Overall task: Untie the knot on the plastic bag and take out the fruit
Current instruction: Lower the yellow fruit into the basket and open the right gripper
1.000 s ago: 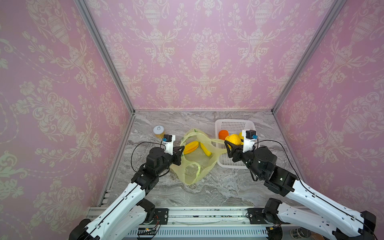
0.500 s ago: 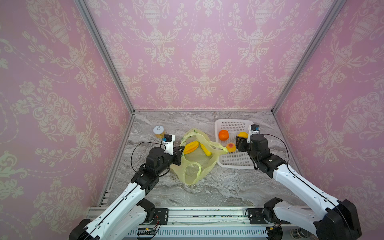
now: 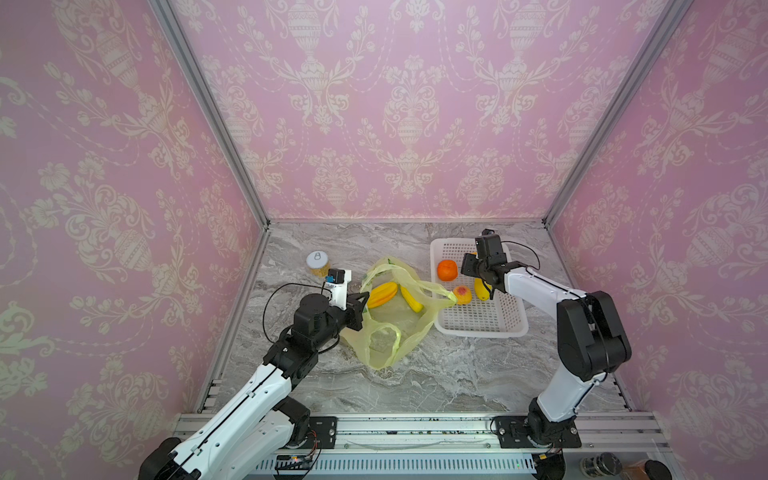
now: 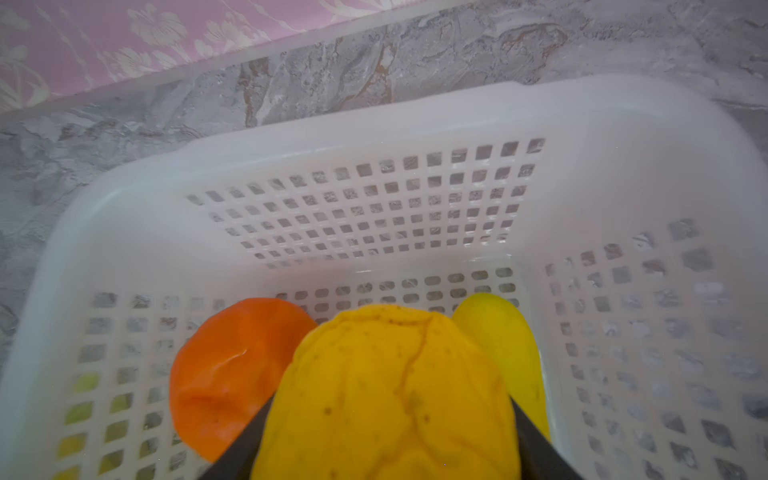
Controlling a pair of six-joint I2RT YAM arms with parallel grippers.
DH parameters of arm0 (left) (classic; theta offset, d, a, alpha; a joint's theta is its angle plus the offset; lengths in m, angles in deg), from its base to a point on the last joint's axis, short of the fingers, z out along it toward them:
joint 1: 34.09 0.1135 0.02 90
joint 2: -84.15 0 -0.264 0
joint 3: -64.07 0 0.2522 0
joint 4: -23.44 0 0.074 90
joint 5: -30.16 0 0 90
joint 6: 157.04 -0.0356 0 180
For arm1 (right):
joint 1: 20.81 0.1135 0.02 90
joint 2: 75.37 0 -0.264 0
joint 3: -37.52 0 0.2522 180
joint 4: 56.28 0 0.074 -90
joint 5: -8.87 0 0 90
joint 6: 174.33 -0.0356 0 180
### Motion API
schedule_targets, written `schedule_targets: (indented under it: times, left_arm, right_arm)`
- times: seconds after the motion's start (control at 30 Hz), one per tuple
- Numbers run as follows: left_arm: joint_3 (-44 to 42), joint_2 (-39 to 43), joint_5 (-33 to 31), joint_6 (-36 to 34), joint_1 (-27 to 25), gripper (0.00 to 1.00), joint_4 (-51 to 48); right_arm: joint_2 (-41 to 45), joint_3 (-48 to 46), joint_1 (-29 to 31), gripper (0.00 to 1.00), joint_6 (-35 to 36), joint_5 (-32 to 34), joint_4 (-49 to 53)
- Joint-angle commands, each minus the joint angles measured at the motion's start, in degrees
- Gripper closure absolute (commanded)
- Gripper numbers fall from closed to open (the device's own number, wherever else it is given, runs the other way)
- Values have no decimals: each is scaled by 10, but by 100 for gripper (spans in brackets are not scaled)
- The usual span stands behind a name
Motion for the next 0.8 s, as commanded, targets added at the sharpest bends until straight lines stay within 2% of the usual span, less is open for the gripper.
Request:
schedule_targets:
  times: [0.0,0.1,0.2,0.4,0.47,0.6,0.7,0.77]
  left_arm:
    - [-6,0,-3,1,-4,97,3]
    - [-6,-1,-1,1,-4,97,5]
    - [-6,-6,1,1,-4,97,6]
    - [-7,-6,0,1,-3,97,6]
    - [-6,-5,2,1,-3,97,6]
    - [-6,-6,2,2,-3,97,7]
    - [-7,-9,-1,1,-4,97,8]
    - [-6,-13,1,1,-3,97,9]
  right_arm:
    - [-48,47,-9,83,5,-35,17]
    - [-77,74,-10,81,11,-41,34]
    - [-76,70,-9,70,13,-41,23]
    - [-80,72,-9,61,15,-42,23]
    - [-77,67,-8,51,15,-41,19]
    - [-52,32,-6,21,18,-37,-14]
    - [-37,10,-5,10,19,-36,-36]
    - [-31,1,-5,8,21,-38,-46]
